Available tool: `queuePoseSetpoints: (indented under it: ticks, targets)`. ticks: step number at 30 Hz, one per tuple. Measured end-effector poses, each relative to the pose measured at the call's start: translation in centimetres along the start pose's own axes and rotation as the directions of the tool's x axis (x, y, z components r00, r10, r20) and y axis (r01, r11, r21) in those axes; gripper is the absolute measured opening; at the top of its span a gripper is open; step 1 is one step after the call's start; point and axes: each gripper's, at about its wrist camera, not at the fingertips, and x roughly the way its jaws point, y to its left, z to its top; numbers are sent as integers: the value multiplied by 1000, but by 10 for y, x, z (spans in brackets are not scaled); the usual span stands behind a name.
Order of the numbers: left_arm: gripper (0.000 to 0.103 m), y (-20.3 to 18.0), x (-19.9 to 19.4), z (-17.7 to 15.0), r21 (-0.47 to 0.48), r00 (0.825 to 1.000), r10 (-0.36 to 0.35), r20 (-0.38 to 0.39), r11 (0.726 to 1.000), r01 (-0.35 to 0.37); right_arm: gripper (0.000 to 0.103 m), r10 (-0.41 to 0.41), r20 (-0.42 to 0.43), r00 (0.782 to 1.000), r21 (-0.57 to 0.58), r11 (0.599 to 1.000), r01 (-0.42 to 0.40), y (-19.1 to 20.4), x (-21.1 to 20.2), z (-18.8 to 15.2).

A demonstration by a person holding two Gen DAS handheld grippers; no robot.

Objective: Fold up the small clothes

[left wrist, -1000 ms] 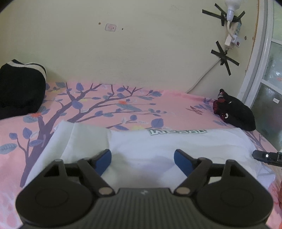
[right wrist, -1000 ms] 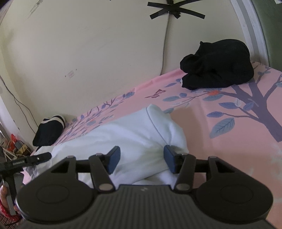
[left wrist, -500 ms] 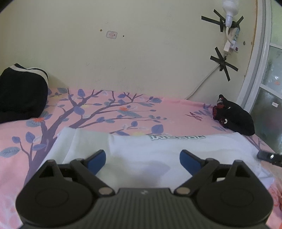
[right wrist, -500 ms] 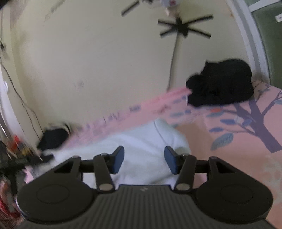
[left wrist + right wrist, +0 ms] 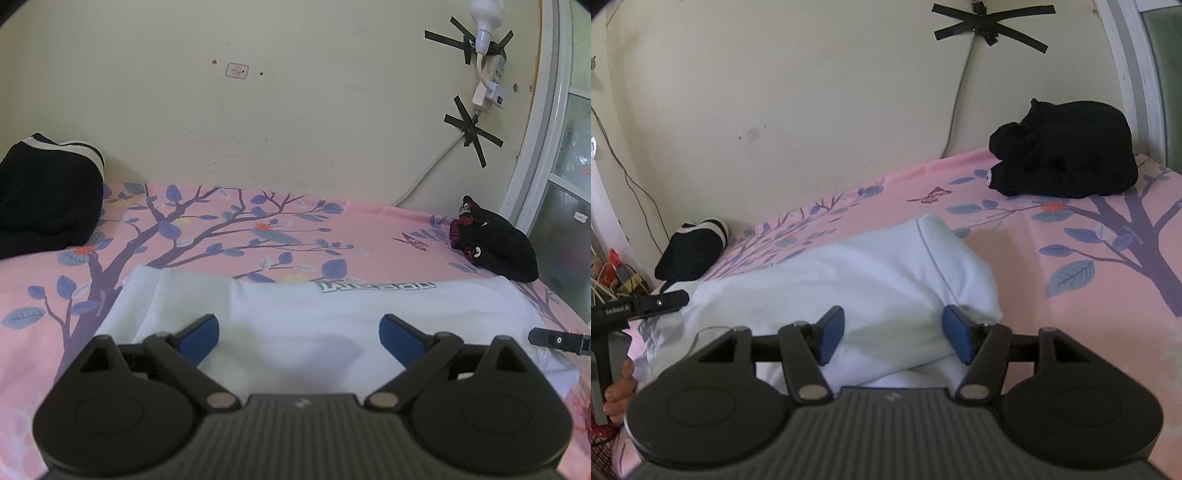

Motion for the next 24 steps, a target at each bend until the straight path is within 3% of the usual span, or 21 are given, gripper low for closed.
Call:
queuePoseSetpoints:
  ticks: [6, 9, 14, 19, 24]
  targets:
    - [98, 1, 0, -1, -4, 1000, -1, 1, 1000, 1, 56, 47, 68, 997, 2, 999, -47, -2, -13, -1]
    - [99, -1, 1, 0, 4, 1000, 6, -5, 1000, -6, 56, 8, -6, 1000, -17, 1000, -8, 2, -1, 1]
    - [99, -2, 2, -1, 15, 1000, 12, -10, 1000, -12, 60, 2, -11, 1000, -51, 999, -2, 6, 3, 0]
    - [99, 0, 1, -1, 5, 1000, 4, -6, 1000, -4, 59, 28, 36, 999, 38, 999, -30, -9, -9, 0]
    - [99, 1, 0, -1, -4, 1000, -5, 2, 1000, 5, 60, 44, 68, 997, 251, 966, -60, -41, -28, -3]
